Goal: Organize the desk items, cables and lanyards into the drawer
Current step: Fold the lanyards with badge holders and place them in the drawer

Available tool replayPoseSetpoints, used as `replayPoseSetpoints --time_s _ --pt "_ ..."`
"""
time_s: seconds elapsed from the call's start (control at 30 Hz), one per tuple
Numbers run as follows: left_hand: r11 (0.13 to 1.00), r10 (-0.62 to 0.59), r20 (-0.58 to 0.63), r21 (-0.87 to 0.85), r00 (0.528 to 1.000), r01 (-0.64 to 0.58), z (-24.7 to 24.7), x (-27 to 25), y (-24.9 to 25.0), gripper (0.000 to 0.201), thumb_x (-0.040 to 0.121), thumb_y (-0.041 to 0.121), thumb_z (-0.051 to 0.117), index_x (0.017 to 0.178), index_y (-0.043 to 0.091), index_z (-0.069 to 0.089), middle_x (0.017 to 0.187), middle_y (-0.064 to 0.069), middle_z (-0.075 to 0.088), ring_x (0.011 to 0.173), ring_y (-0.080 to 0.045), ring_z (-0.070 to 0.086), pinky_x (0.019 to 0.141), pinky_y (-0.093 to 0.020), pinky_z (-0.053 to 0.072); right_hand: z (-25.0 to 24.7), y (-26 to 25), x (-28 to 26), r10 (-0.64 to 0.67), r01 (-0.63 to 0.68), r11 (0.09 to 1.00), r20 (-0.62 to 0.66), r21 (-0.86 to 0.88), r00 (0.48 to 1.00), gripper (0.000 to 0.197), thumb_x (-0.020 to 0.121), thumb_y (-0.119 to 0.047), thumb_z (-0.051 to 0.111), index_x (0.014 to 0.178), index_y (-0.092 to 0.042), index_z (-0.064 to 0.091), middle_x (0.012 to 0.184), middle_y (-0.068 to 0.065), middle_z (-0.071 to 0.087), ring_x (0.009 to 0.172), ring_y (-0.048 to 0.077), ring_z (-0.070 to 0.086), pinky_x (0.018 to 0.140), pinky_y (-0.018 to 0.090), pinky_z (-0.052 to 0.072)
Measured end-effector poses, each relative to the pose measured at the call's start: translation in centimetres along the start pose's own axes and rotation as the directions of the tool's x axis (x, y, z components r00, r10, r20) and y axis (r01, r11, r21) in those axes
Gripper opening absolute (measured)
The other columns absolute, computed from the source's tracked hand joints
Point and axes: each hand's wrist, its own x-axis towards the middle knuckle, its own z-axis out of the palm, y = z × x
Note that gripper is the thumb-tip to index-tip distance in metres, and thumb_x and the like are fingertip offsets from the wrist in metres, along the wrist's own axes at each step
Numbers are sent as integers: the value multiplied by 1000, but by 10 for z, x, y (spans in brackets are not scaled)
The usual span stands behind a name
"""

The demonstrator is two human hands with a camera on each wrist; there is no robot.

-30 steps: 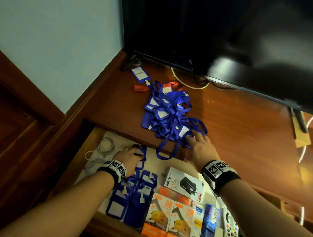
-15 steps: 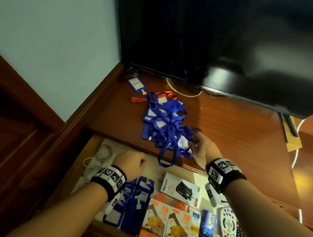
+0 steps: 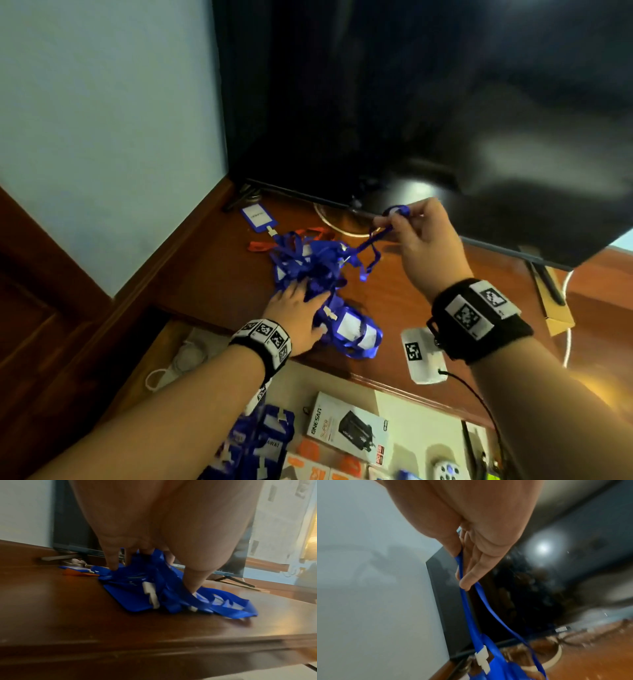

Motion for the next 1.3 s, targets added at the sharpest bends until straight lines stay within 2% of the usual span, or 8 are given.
replayPoseSetpoints --time_s 0.3,0.47,0.6,0.77,1.0,1.07,1.2,1.3 --pt "971 -209 -9 -123 978 206 -42 24 -47 67 98 52 55 157 33 30 154 -7 41 141 -32 41 110 -48 45 -64 -86 17 -140 161 978 -158 130 977 15 106 -14 53 95 -23 47 99 14 77 86 33 76 79 49 64" --pt "942 -273 -191 -251 943 222 -112 20 -39 22 93 48 58 111 37 65 123 -5 62 113 -31 61 95 -42 54 -86 -122 14 -220 231 969 -116 89 969 16 106 -12 54 94 -22 49 99 14 77 82 32 78 75 44 64" --pt "822 51 -290 -531 956 -205 -165 -5 25 79 74 82 61 144 52 44 146 9 47 135 -13 46 114 -41 43 -92 -143 6 -272 283 953 -108 106 956 8 105 -9 55 99 -14 51 101 15 76 81 29 78 71 39 65" --pt "453 371 -193 -816 908 -358 -177 -48 93 42 92 45 76 130 47 58 124 16 70 118 5 65 106 -24 50 -104 -160 -4 -296 315 941 -151 125 943 11 103 -7 58 97 -14 52 103 18 75 81 32 78 71 41 65" --pt "367 125 -318 -865 940 -341 -178 -65 93 21 95 40 74 111 26 77 101 5 80 97 -12 75 89 -39 59 -151 -144 -15 -395 290 899 -317 -329 862 8 100 -22 66 97 -15 62 88 -2 72 73 -1 69 62 5 45" --pt "312 -14 -363 -887 932 -341 -189 -71 89 23 92 37 77 101 16 75 92 -5 80 88 -22 77 84 -47 62 -161 -123 -20 -339 147 856 -325 -495 883 19 99 -39 64 98 -21 67 80 -14 67 75 8 67 63 14 41" --pt "105 -100 -379 -923 920 -369 -206 -84 94 25 94 37 71 95 13 66 79 -5 75 77 -24 74 68 -36 58 -138 -81 -52 -125 47 807 -93 -588 988 63 88 -80 43 82 -22 69 68 -6 70 69 14 69 70 33 54" --pt "146 -78 -432 -897 899 -418 -208 -86 102 52 90 55 65 98 4 58 82 -19 71 76 -33 74 68 -42 59 -96 -73 -85 27 36 929 167 -368 986 59 84 -79 48 87 -24 70 76 -3 76 62 13 72 64 39 61"
